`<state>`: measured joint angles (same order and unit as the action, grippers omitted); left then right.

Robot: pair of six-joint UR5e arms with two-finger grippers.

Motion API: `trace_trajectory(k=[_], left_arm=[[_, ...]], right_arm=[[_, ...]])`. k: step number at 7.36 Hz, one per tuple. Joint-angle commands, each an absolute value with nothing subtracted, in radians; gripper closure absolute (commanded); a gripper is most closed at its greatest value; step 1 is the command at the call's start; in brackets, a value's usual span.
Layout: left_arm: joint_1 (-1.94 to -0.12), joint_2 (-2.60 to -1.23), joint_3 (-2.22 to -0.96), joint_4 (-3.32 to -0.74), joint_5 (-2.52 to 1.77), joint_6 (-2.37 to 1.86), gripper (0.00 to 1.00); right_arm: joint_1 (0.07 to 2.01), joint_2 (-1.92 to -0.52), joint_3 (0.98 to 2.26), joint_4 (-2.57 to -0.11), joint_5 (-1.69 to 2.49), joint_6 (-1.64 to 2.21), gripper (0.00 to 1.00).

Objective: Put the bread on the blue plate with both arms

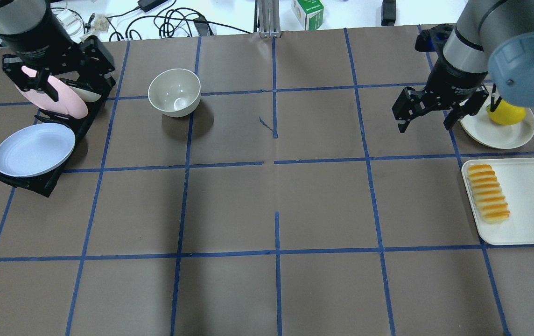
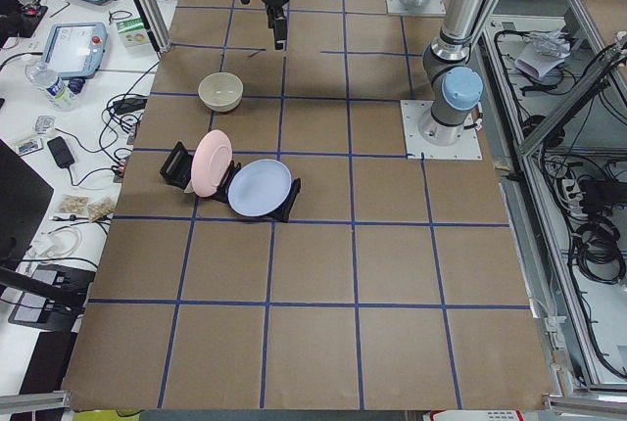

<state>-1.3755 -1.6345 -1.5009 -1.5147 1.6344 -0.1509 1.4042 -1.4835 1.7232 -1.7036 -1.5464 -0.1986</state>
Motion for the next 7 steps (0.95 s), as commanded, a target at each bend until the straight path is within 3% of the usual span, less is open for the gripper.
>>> trace_trajectory(k=[1, 6, 7], left_arm=[[-1.143, -1.652, -1.503, -1.516, 1.631, -0.182, 0.0], [-0.922, -1.795, -1.58, -1.328, 1.632, -0.146, 0.0], [-0.92, -1.818, -1.58, -1.327, 1.659, -0.143, 0.06]], right_arm=[[1.345, -1.448, 1.75, -1.75, -1.552, -0.235, 0.03], [1.293, -1.37, 1.747, -1.853, -1.575, -0.239, 0.0], [1.255, -1.367, 1.755, -1.85, -1.591, -0.271, 0.0]])
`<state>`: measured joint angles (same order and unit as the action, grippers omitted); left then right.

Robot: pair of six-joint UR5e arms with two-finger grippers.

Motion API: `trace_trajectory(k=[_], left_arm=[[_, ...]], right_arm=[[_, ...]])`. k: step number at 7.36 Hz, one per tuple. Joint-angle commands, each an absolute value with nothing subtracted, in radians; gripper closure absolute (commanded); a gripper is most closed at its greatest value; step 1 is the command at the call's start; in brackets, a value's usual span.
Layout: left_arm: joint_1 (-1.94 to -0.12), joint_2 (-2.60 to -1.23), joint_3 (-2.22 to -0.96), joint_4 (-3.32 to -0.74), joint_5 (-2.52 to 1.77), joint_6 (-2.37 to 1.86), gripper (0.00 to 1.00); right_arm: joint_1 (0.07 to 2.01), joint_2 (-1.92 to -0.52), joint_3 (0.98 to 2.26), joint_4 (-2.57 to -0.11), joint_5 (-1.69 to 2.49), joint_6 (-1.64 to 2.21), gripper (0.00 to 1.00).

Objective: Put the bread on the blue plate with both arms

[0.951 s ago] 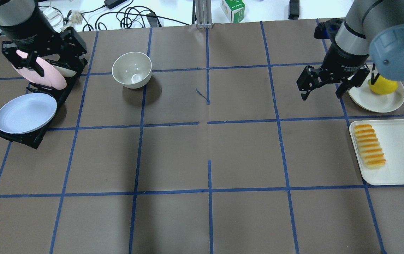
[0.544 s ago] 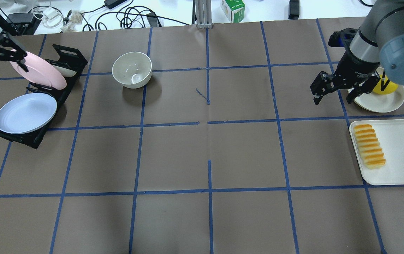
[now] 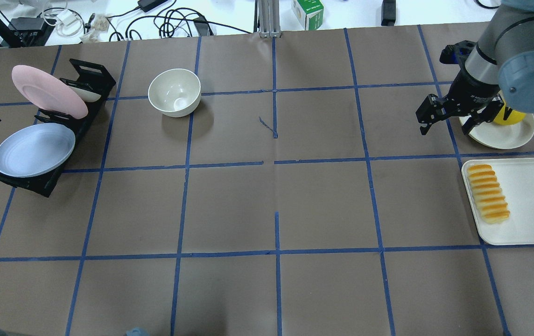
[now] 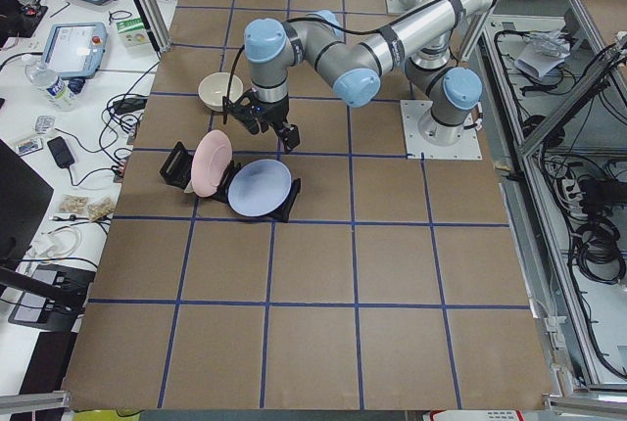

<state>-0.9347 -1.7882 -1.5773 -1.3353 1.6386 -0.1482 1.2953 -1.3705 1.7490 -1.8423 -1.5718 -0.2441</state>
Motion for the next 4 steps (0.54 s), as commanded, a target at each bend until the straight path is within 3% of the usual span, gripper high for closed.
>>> trace_trajectory(k=[1, 4], left_arm=[[-0.914, -1.834, -1.58, -1.33, 1.695, -0.143, 0.06], [-0.891, -1.877, -1.58, -1.339, 1.698, -0.132, 0.06]], right_arm=[[1.234, -1.361, 1.769, -1.848, -1.592, -0.309, 0.0], [1.134, -1.361, 1.876, -1.932, -1.586, -0.383, 0.0]])
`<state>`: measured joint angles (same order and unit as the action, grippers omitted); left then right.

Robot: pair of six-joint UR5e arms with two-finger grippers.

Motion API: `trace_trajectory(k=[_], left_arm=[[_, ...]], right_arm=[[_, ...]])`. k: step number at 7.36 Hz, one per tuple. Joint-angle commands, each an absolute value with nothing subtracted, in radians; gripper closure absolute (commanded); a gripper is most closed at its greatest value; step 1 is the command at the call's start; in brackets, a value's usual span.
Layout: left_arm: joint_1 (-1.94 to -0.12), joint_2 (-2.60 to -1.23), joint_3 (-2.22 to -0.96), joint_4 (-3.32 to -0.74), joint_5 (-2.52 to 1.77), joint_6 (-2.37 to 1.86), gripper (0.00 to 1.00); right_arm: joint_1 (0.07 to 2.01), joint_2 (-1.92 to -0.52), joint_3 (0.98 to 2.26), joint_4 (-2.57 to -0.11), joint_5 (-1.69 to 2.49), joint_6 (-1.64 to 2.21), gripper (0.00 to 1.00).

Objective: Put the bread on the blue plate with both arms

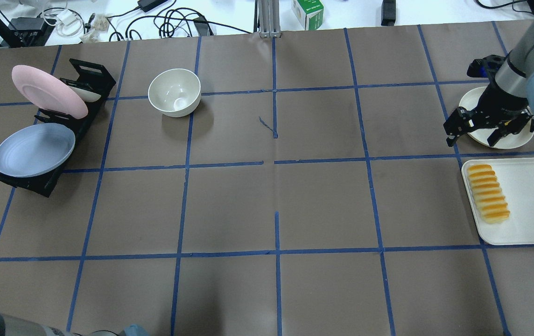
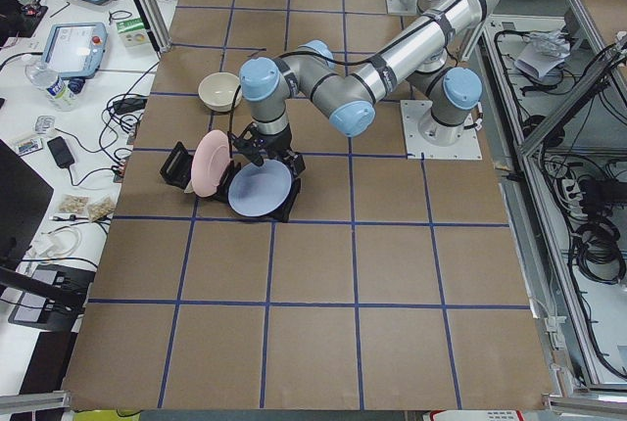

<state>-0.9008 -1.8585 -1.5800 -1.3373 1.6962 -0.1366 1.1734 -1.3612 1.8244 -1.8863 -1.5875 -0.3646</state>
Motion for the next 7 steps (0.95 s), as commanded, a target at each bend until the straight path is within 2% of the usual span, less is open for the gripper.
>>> trace_trajectory(k=[1, 2, 4, 6, 7], left_arm=[[-0.87, -1.903, -1.582, -1.338, 1.7, -0.133, 0.14], [-0.861, -1.926, -1.582, -1.338, 1.698, -0.132, 0.21], [-0.861, -1.966, -1.557, -1.306, 1.698, -0.135, 0.21], [-0.859, -2.025, -1.554, -1.151, 1.689, -0.127, 0.22], [-0.836, -2.046, -1.548, -1.15, 1.683, -0.127, 0.34]], right_arm=[[1.129, -1.352, 1.922, -2.009, -1.586, -0.397, 0.0], [1.127, -1.345, 1.971, -2.07, -1.592, -0.402, 0.0], [1.061, -1.344, 2.005, -2.086, -1.647, -0.479, 0.0], [1.017, -1.338, 2.032, -2.106, -1.652, -0.551, 0.0], [1.008, -1.336, 2.057, -2.124, -1.651, -0.551, 0.0]])
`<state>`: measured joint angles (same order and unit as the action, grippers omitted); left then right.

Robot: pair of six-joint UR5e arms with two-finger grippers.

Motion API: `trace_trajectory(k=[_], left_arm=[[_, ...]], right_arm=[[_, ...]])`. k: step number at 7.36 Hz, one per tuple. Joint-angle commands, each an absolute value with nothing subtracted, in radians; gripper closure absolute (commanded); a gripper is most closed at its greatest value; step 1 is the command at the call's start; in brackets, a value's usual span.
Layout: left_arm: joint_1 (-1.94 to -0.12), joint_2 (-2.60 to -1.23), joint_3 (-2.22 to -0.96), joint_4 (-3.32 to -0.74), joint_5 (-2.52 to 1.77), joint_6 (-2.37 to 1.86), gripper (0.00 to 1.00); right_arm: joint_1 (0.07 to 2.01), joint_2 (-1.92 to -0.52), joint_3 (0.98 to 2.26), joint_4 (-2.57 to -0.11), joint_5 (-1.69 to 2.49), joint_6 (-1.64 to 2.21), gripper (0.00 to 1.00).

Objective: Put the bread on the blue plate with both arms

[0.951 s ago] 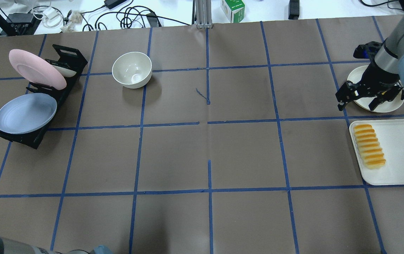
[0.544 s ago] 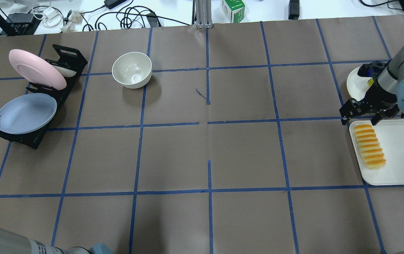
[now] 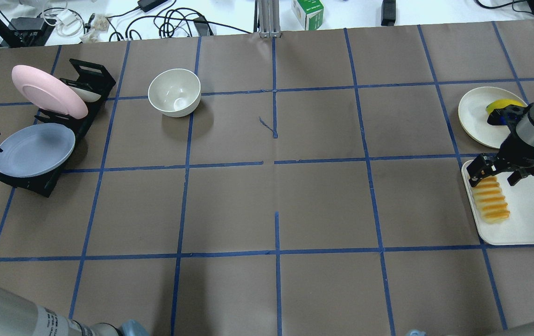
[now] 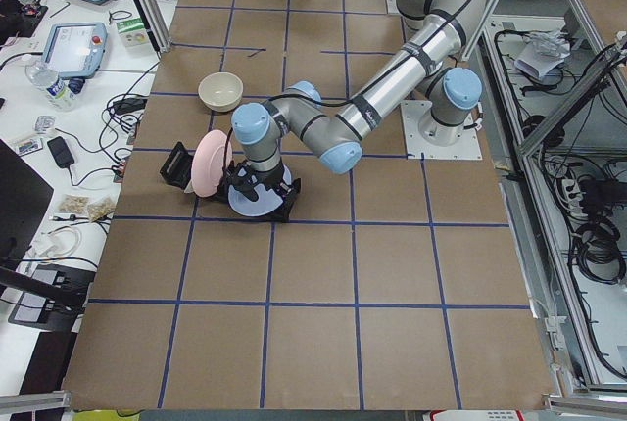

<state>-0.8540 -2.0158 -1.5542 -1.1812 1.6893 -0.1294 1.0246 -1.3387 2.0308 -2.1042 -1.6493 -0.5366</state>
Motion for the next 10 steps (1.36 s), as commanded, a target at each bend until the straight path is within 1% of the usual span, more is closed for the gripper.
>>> trace_trajectory(k=[1, 2, 3, 4, 5, 6, 7, 8, 9, 10], left_arm=[[-0.827, -2.06, -1.548, -1.149, 1.681, -0.13, 0.35], [-0.822, -2.063, -1.548, -1.149, 1.643, -0.129, 0.5], [-0.821, -2.066, -1.563, -1.152, 1.622, -0.127, 0.6], [-0.821, -2.074, -1.563, -1.149, 1.623, -0.124, 0.6], [-0.821, -2.082, -1.559, -1.146, 1.628, -0.12, 0.7], [-0.821, -2.083, -1.56, -1.149, 1.631, -0.117, 0.82], [-0.819, -2.08, -1.565, -1.152, 1.631, -0.104, 0.86], [-0.819, -2.077, -1.556, -1.166, 1.632, -0.095, 1.0], [-0.819, -2.068, -1.555, -1.173, 1.632, -0.088, 1.0], [-0.819, -2.054, -1.551, -1.192, 1.632, -0.083, 1.0]], right_arm=[[1.003, -1.333, 2.069, -2.132, -1.648, -0.551, 0.0], [1.0, -1.325, 2.074, -2.137, -1.647, -0.551, 0.0], [1.0, -1.307, 2.072, -2.137, -1.647, -0.552, 0.0], [0.999, -1.301, 2.069, -2.137, -1.646, -0.557, 0.0], [0.999, -1.299, 2.065, -2.146, -1.638, -0.557, 0.0], [0.999, -1.293, 2.071, -2.204, -1.634, -0.557, 0.03], [0.999, -1.283, 2.069, -2.21, -1.634, -0.58, 0.14], [0.999, -1.281, 2.071, -2.21, -1.634, -0.587, 0.34], [0.999, -1.282, 2.068, -2.207, -1.635, -0.588, 0.54], [0.999, -1.288, 2.066, -2.198, -1.634, -0.588, 0.79]])
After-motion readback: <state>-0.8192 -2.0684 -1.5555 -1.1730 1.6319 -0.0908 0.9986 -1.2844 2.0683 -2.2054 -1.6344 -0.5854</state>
